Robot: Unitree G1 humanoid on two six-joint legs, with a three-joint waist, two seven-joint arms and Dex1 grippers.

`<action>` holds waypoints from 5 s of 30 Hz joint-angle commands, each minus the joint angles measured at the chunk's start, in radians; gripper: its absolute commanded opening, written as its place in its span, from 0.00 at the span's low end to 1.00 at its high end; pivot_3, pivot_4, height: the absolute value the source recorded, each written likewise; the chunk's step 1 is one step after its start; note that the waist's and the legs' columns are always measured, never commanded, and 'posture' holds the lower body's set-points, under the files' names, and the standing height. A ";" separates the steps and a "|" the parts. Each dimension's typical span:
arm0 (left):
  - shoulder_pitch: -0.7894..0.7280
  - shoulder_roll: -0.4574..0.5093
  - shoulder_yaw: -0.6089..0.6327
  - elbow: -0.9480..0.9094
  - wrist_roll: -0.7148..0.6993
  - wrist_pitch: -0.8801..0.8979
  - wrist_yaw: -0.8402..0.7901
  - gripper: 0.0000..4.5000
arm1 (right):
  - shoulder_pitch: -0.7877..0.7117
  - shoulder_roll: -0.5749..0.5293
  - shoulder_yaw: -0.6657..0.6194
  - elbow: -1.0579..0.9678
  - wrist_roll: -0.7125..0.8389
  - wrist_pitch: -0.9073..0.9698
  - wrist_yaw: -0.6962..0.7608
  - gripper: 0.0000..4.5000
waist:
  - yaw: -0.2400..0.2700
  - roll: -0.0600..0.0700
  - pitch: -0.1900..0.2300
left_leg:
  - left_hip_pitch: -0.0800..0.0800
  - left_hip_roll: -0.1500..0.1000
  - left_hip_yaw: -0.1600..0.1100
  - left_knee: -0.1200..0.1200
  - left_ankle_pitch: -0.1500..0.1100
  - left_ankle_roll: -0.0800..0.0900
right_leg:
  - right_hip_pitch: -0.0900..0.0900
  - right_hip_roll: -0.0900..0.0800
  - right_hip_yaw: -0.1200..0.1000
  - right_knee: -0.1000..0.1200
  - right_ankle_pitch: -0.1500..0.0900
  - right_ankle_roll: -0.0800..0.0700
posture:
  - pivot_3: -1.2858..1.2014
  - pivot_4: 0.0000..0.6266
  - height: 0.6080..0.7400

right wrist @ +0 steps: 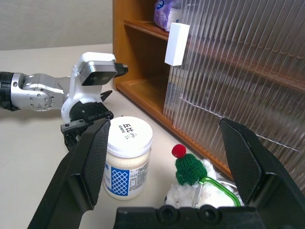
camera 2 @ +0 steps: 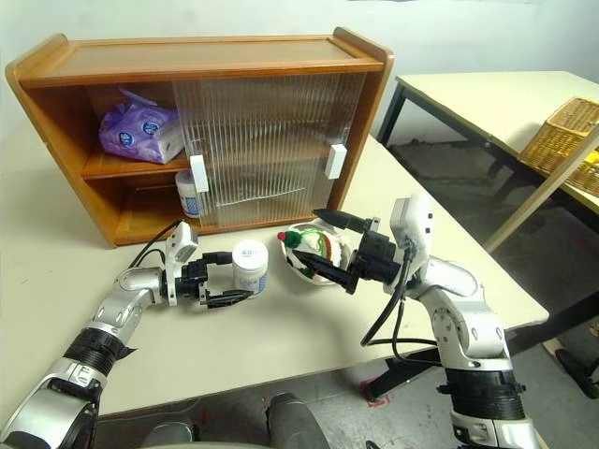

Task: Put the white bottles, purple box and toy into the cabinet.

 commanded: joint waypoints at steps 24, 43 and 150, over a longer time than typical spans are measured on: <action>0.109 -0.038 0.133 -0.207 -0.009 0.051 0.332 0.68 | -0.033 0.010 0.020 0.017 -0.003 0.010 0.006 1.00 | 0.000 0.000 0.000 | -0.001 0.000 0.000 0.000 0.000 0.000 | 0.000 0.000 0.000 0.000 0.001 -0.002 | 0.43 0.00 1.00; 0.277 -0.046 0.285 -0.531 -0.026 0.312 0.718 0.68 | -0.046 0.026 0.032 0.058 -0.010 -0.009 0.030 1.00 | 0.016 0.000 0.000 | 0.000 0.000 0.000 0.000 0.000 0.000 | 0.001 0.000 0.000 0.000 0.003 -0.005 | 0.44 0.00 1.00; -0.207 -0.103 0.310 0.297 0.174 -0.096 1.102 1.00 | -0.057 0.036 0.042 0.032 -0.009 0.000 -0.005 1.00 | 0.026 0.000 0.000 | 0.001 0.000 0.000 0.004 0.002 0.000 | 0.003 0.000 0.000 0.000 0.008 -0.010 | 0.43 0.00 1.00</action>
